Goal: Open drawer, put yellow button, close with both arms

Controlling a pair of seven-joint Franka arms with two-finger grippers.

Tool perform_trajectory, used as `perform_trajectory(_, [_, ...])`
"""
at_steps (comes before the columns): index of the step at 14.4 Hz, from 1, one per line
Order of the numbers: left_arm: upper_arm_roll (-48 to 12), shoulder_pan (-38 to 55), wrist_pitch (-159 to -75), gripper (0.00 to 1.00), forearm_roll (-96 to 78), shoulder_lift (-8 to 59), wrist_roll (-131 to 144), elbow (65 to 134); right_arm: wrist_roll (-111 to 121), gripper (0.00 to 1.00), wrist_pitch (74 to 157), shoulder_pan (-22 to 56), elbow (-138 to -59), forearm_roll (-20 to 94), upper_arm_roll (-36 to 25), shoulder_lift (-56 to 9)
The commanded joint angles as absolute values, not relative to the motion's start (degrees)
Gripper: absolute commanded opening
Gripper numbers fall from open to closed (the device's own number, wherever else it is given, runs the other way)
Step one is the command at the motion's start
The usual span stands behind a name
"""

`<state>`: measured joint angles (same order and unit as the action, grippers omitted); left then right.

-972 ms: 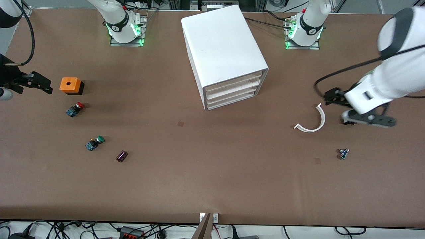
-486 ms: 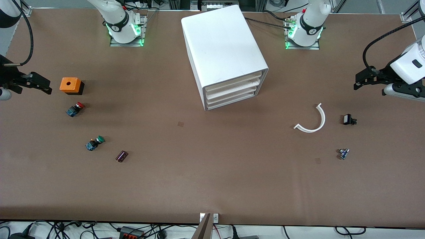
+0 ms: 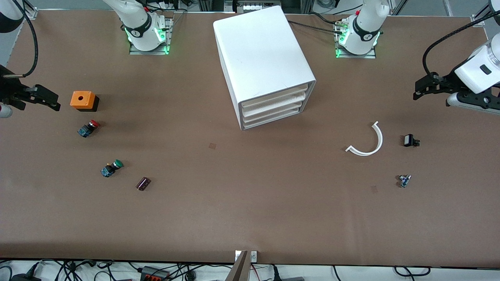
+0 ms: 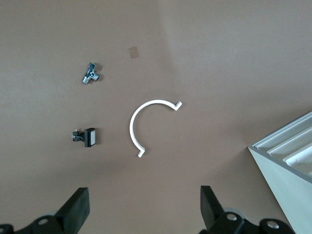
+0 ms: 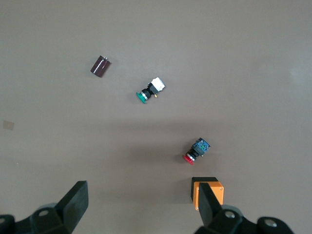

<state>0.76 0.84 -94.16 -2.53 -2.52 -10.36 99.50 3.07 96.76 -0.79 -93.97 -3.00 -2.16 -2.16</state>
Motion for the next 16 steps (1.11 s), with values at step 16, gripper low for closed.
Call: perform_trajectory(16, [-0.1, 1.6, -91.8, 1.00, -1.0, -1.6, -9.4, 96.1, 4.6, 1.00, 95.4, -1.2, -96.7, -2.3, -1.7, 0.3])
